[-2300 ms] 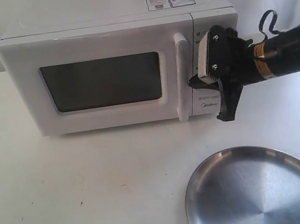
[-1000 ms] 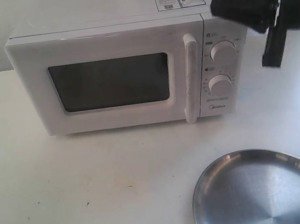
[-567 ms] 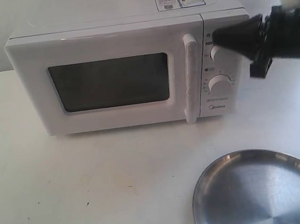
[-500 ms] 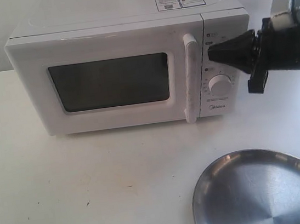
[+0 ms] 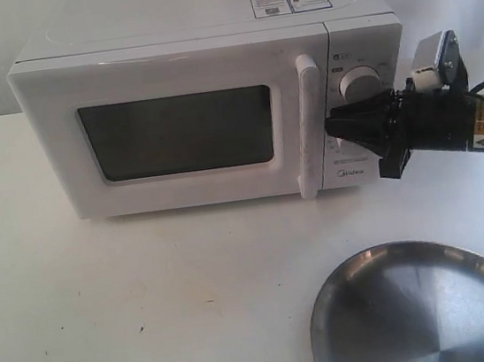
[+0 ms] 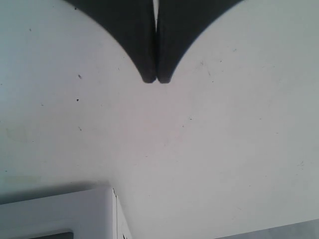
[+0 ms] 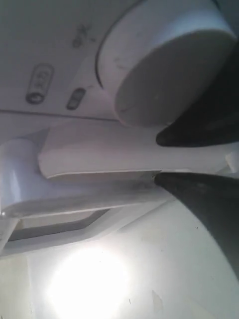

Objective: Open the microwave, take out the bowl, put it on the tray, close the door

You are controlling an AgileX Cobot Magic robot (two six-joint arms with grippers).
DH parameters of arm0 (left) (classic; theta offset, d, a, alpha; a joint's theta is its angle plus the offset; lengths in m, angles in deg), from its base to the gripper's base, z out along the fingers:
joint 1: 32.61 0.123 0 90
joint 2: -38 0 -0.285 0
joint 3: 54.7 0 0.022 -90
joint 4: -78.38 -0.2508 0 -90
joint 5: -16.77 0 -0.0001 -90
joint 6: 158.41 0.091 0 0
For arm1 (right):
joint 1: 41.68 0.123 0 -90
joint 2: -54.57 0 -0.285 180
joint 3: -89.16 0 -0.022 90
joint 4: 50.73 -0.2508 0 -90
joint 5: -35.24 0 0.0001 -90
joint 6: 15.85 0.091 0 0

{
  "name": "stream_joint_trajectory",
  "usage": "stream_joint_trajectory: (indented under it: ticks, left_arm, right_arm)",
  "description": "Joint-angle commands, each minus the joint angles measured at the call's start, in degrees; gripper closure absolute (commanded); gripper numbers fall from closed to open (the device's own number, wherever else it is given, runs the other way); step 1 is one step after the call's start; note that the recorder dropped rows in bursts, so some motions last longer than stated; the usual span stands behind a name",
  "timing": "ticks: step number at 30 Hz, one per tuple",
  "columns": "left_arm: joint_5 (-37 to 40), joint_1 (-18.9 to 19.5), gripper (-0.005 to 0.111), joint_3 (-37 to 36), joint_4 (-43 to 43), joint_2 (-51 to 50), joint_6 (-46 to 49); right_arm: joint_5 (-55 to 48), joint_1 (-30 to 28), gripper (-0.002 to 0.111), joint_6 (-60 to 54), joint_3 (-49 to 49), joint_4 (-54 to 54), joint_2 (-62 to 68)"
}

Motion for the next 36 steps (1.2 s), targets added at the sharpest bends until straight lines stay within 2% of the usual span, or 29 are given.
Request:
stream_joint_trajectory:
  ticks: [1,3,6,11,12,15,17,27,31,36]
  left_arm:
    - [-0.02,-0.13,0.107,0.14,-0.16,0.12,-0.14]
    - [-0.02,-0.13,0.107,0.14,-0.16,0.12,-0.14]
    - [-0.02,-0.13,0.107,0.14,-0.16,0.12,-0.14]
    - [-0.02,-0.13,0.107,0.14,-0.16,0.12,-0.14]
    - [-0.02,-0.13,0.107,0.14,-0.16,0.12,-0.14]
    - [-0.02,-0.13,0.107,0.14,-0.16,0.12,-0.14]
    - [-0.02,-0.13,0.107,0.14,-0.16,0.12,-0.14]
    - [-0.02,-0.13,0.107,0.14,-0.16,0.12,-0.14]
    - [-0.02,-0.13,0.107,0.14,-0.16,0.12,-0.14]
    - [-0.02,-0.13,0.107,0.14,-0.16,0.12,-0.14]
  right_arm:
    - [0.29,2.62,0.071,-4.03,-0.19,-0.41,0.18]
    - [0.29,5.23,0.064,-8.65,-0.19,-1.19,0.18]
    - [0.29,9.89,0.064,-9.88,-0.08,-5.94,0.18]
    - [0.29,14.25,0.064,-11.01,-0.08,-5.66,-0.12]
    - [0.29,14.25,0.067,-11.33,-0.08,-4.93,-0.59]
    - [0.29,14.25,0.084,-12.31,-0.18,-4.27,-2.87]
    - [0.29,14.25,0.090,-12.31,-0.18,-3.01,-4.15]
    - [-1.74,14.25,0.096,-1.27,-0.18,5.51,-10.26]
    - [0.29,14.25,0.093,0.22,-0.18,7.28,-10.26]
    - [-0.26,14.25,0.085,-0.28,-0.18,-0.13,-10.39]
